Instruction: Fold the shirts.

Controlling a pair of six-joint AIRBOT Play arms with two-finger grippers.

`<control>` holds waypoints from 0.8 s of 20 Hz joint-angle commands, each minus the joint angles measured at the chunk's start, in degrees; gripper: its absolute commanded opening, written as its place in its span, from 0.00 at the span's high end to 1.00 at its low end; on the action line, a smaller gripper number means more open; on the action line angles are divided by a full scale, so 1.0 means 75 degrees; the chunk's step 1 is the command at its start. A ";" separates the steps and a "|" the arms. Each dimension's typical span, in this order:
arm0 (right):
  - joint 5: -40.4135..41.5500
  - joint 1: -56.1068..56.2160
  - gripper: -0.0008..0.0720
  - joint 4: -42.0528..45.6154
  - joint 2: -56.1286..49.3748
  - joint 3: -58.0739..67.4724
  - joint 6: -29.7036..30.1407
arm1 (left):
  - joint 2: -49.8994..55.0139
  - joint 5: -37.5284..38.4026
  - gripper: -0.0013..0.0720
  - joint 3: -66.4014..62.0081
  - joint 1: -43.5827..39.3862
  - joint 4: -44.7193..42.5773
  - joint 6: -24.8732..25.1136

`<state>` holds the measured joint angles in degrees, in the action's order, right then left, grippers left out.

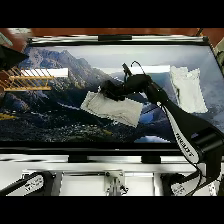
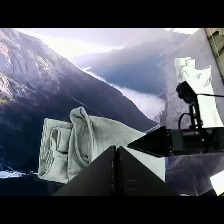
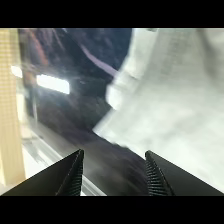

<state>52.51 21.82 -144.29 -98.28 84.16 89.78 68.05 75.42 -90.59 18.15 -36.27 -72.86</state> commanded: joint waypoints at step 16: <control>0.1338 -0.2789 0.16 0.1988 0.0731 -0.2833 -0.0274 | -0.0006 0.0009 0.93 0.0152 -0.0012 -0.0038 0.0015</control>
<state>66.35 -0.01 -125.80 -91.24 65.36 86.89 68.03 75.50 -89.47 18.06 -36.56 -72.73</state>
